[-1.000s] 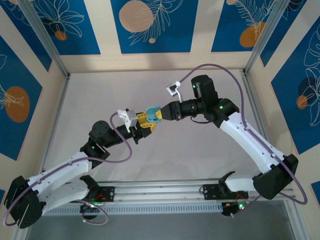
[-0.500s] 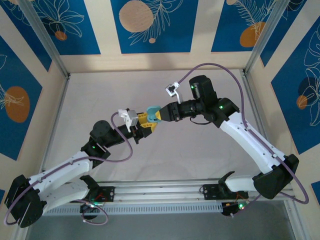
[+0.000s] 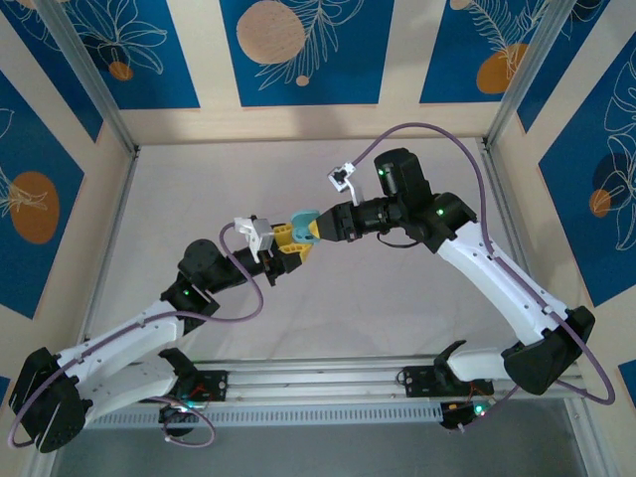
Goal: Insert the wireless bluetooth earbuds into the charging case
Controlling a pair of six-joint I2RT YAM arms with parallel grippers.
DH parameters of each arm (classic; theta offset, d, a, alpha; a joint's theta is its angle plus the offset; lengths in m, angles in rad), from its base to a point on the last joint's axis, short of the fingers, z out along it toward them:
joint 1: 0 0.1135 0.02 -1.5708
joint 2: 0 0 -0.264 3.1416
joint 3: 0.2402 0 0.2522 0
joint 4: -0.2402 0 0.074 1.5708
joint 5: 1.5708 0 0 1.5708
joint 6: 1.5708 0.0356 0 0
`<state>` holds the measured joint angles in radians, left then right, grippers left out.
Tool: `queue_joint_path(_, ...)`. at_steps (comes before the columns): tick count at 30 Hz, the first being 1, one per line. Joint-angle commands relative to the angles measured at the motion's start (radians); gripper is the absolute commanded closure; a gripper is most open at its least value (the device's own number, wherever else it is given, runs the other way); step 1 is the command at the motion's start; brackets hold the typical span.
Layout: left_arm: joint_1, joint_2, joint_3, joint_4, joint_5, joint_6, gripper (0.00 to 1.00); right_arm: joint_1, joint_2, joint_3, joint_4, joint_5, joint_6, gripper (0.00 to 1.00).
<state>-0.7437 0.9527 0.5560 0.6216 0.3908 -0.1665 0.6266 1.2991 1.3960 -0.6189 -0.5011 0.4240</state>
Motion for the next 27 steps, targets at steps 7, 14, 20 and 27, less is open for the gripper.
queue_joint_path(7, 0.001, -0.011, 0.012, 0.102, 0.041, -0.008, 0.74, 0.012, 0.018, 0.036, -0.064, 0.050, -0.045, 0.69)
queue_joint_path(14, 0.000, -0.011, 0.012, 0.102, 0.040, -0.008, 0.74, 0.012, 0.012, 0.050, -0.077, 0.076, -0.046, 0.66)
queue_joint_path(20, 0.000, -0.011, 0.011, 0.101, 0.039, -0.008, 0.74, 0.013, 0.011, 0.058, -0.092, 0.088, -0.048, 0.65)
queue_joint_path(27, 0.001, -0.012, 0.010, 0.102, 0.034, -0.008, 0.74, 0.012, 0.009, 0.065, -0.103, 0.103, -0.051, 0.64)
